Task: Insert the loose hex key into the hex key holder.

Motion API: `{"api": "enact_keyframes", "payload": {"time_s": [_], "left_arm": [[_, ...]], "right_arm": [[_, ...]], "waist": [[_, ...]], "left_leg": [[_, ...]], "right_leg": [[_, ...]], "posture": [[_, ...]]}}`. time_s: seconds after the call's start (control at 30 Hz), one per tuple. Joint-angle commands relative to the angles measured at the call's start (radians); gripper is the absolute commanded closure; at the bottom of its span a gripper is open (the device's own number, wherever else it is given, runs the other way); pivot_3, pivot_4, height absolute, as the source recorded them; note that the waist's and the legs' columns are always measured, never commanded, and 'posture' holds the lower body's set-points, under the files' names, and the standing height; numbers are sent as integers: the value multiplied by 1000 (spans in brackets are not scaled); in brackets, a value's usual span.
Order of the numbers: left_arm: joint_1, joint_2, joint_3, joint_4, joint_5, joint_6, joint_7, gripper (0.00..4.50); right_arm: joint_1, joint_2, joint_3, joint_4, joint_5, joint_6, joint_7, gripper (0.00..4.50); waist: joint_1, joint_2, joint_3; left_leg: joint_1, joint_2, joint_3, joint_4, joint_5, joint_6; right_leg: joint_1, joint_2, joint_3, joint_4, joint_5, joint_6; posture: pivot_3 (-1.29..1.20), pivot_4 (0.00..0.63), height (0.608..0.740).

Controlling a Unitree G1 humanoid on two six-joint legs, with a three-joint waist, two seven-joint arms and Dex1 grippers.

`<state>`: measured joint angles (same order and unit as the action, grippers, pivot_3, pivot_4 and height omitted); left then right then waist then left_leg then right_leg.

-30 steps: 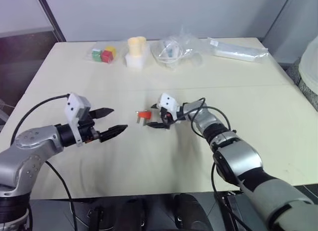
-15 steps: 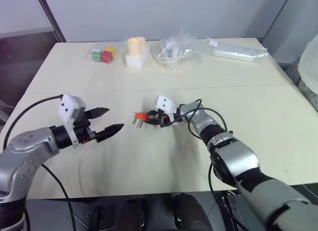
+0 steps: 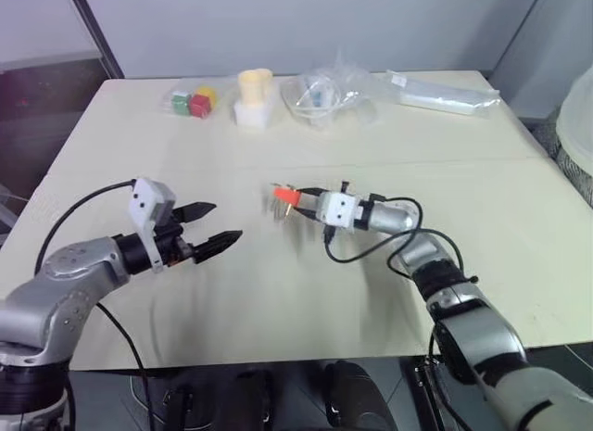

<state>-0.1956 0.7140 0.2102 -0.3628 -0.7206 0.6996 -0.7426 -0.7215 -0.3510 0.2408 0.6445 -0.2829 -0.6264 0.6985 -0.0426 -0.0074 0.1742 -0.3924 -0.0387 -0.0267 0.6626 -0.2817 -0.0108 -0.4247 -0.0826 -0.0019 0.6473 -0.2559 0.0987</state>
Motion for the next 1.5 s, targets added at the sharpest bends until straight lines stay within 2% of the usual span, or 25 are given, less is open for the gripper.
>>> {"api": "enact_keyframes", "payload": {"time_s": [0.03, 0.23, 0.47, 0.7, 1.03, 1.13, 1.33, 1.37, 1.5], "left_arm": [[-68, -33, -43, 76, 39, -59, -32, 0], [-184, -85, -98, 234, 99, -141, -104, 0], [-293, -114, -119, 336, 89, -140, -190, 0], [-353, -95, -195, 346, 111, -128, -330, 0], [-366, -105, -200, 356, 123, -129, -354, 0], [-355, -101, -193, 345, 117, -125, -353, 828], [-326, -91, -181, 319, 110, -116, -345, 4049], [-322, -90, -181, 317, 109, -114, -345, 4356], [-311, -77, -184, 308, 104, -100, -346, 4380]], "right_arm": [[36, -50, 8, -222, -98, -91, -101, 3471], [51, -140, 19, -387, -359, -216, -332, 3471], [24, -170, 37, -433, -521, -241, -507, 3471], [1, -172, 114, -411, -571, -270, -552, 3471], [-37, -168, 152, -376, -555, -261, -557, 3471], [-43, -174, 157, -360, -551, -263, -557, 3471], [-49, -186, 158, -348, -539, -266, -559, 3471], [-49, -188, 158, -349, -537, -266, -559, 3471], [-49, -194, 157, -339, -531, -267, -559, 3471]], "waist": [[3, 0, 0], [8, -1, 0], [8, -1, 0], [5, -1, 0], [4, -1, 0], [4, -1, 0], [3, -1, 0], [3, -1, 0], [4, -1, 0]], "left_leg": [[0, 0, 0, 0, 0, 0], [0, -1, 0, 1, 0, 0], [0, -1, 1, 1, 0, 0], [0, -1, 2, 1, 1, 0], [0, 0, 1, 2, 1, 0], [0, 0, 1, 2, 1, 0], [0, 0, 1, 2, 1, 0], [0, 0, 1, 2, 1, 0], [0, 0, 1, 2, 1, 0]], "right_leg": [[0, 0, 0, 0, 0, 0], [0, 2, 0, 0, 0, 0], [0, 2, 0, 0, 0, 0], [0, 3, 0, 0, 0, 0], [0, 3, 0, 1, 0, 0], [0, 3, 0, 1, 0, 0], [0, 3, 0, 1, 0, 0], [0, 3, 0, 1, 0, 0], [0, 3, 0, 1, 0, 0]], "posture": [[0, 150, 740], [0, 150, 740], [0, 150, 740], [0, 150, 740], [0, 150, 740], [0, 150, 740], [0, 150, 740], [0, 150, 740], [0, 150, 740]]}}
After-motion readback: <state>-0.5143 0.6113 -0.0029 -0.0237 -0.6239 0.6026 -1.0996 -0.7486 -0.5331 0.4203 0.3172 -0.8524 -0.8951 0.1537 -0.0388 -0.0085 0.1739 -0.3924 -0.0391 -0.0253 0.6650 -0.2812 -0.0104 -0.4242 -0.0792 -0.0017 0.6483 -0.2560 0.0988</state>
